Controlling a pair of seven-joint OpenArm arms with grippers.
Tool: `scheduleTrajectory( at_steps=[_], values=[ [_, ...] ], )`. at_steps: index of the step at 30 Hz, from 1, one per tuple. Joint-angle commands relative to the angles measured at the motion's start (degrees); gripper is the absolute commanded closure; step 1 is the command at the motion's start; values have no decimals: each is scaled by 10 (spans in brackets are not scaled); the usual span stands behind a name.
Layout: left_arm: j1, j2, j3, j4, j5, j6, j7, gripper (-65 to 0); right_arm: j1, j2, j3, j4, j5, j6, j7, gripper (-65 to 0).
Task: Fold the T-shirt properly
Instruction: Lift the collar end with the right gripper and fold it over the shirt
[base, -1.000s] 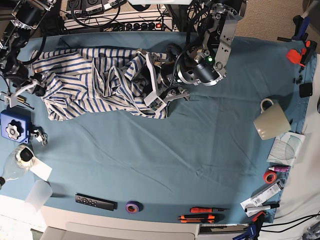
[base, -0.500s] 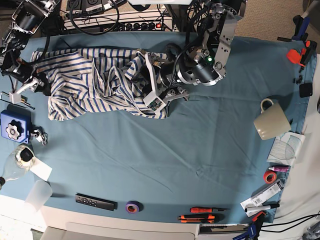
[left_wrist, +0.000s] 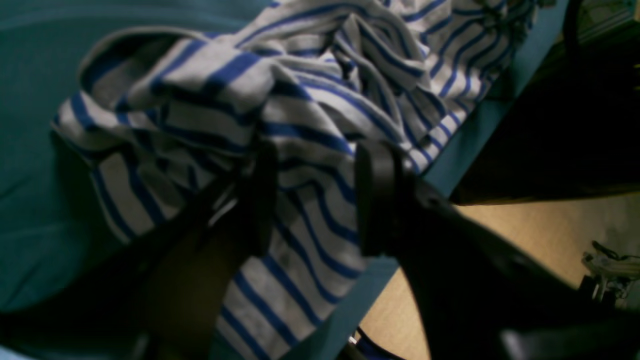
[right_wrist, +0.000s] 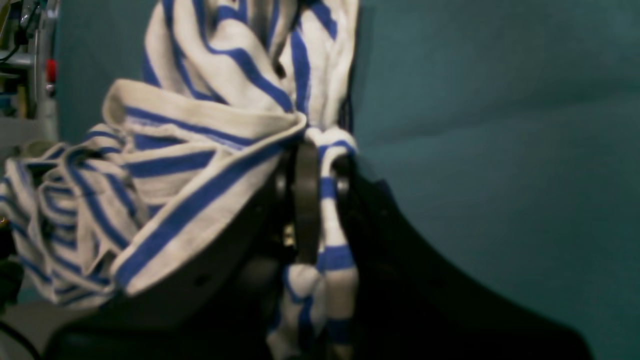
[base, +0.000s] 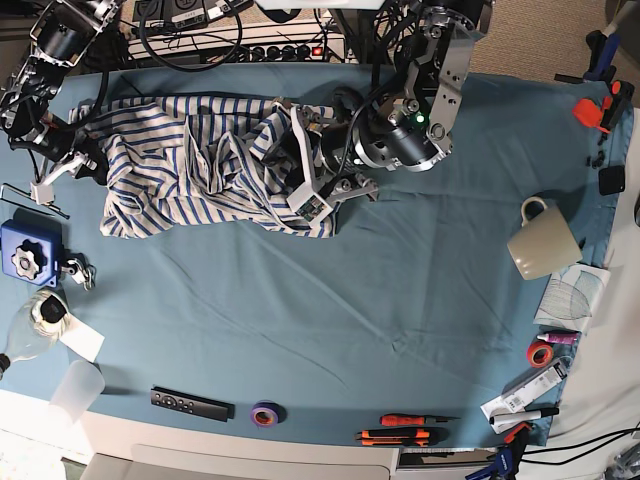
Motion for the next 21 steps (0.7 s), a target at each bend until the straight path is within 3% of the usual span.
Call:
scheduleTrajectory(
  at_steps=[1, 5, 9, 15, 21],
  values=[
    [-2, 6, 0, 12, -11, -3, -7, -266, 0, 13, -2, 5, 13, 6, -16, 0],
    [8, 6, 0, 21, -11, -3, -2, -266, 0, 26, -1, 34, 84, 8, -16, 0],
    [24, 6, 0, 30, -11, -3, -3, -266, 0, 27, 17, 109, 80, 8, -16, 0],
    [37, 6, 0, 30, -17, -3, 0, -266, 50, 31, 67, 175, -7, 2, 0, 0],
    [38, 6, 0, 30, -26, -3, 0, -266, 100, 51, 62, 164, -91, -15, 48, 0]
  ],
)
